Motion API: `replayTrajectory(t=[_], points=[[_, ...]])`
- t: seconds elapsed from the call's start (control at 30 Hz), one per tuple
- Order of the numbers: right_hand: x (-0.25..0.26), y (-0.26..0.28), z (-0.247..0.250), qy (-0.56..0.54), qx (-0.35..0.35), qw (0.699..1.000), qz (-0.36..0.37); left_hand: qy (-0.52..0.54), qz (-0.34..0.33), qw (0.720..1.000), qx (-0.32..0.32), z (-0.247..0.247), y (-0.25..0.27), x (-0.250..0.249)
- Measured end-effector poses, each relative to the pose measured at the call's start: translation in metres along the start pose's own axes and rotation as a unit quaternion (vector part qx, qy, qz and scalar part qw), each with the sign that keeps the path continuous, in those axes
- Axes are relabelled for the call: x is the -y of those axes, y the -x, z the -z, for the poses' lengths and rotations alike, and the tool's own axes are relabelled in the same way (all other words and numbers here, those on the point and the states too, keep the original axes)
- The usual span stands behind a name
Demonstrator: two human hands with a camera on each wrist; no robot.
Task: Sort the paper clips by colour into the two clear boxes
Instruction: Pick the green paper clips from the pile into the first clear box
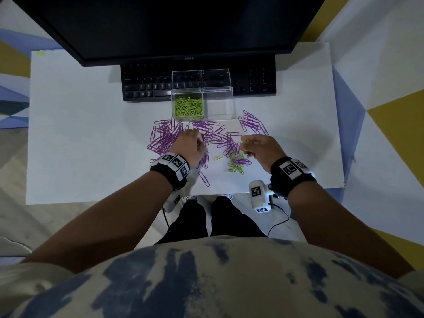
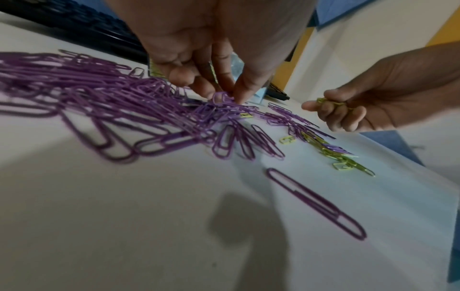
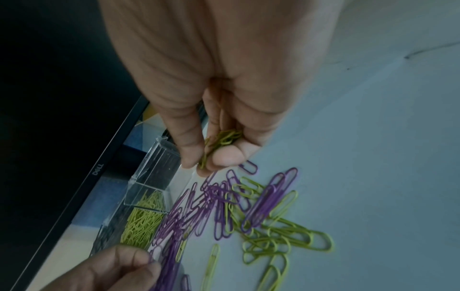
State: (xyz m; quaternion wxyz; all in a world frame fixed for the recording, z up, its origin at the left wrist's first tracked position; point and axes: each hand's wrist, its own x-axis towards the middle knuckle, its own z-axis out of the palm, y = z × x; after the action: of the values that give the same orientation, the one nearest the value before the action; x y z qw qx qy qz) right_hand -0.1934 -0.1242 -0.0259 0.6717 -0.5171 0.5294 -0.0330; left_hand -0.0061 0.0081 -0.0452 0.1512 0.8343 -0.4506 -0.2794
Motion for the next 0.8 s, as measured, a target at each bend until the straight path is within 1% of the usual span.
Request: replayTrajectory(t=[0.1,0.17,0.27,0.33,0.4,0.43,0.5,0.57,0.67,0.7,0.8], points=[[0.003,-0.001,-0.003,-0.028,0.025,0.999,-0.011,0.022,0.004,1.000,-0.012,0.003,0.000,0.003],[0.005,0.000,-0.004,-0.046,0.026,0.998,-0.025,0.009,-0.003,1.000,-0.010,0.004,-0.001,0.001],[0.009,-0.001,-0.002,-0.007,0.028,1.000,-0.012,-0.043,-0.016,0.999,-0.014,0.002,-0.002,-0.006],[0.012,-0.002,-0.003,0.010,0.009,1.000,-0.025,-0.070,-0.024,0.997,-0.004,0.000,-0.003,-0.013],[0.015,-0.008,-0.007,0.069,-0.014,0.997,-0.032,-0.091,-0.023,0.996,0.013,-0.002,-0.006,-0.019],[0.016,-0.011,-0.010,0.128,-0.019,0.991,-0.023,-0.100,-0.023,0.995,0.019,-0.003,-0.008,-0.022],[0.017,-0.015,-0.019,0.261,-0.018,0.965,0.011,-0.116,-0.029,0.993,0.022,-0.004,-0.010,-0.024],[0.018,-0.016,-0.028,0.340,-0.017,0.940,0.037,-0.131,-0.039,0.990,0.024,-0.004,-0.012,-0.024],[0.020,-0.021,-0.035,0.395,-0.023,0.916,0.063,-0.139,-0.054,0.988,0.029,-0.002,-0.012,-0.025],[0.020,-0.023,-0.035,0.398,-0.028,0.914,0.069,-0.134,-0.054,0.989,0.028,-0.001,-0.012,-0.024],[0.024,-0.031,-0.024,0.378,-0.059,0.921,0.074,-0.089,-0.047,0.995,0.016,0.001,-0.013,-0.022]])
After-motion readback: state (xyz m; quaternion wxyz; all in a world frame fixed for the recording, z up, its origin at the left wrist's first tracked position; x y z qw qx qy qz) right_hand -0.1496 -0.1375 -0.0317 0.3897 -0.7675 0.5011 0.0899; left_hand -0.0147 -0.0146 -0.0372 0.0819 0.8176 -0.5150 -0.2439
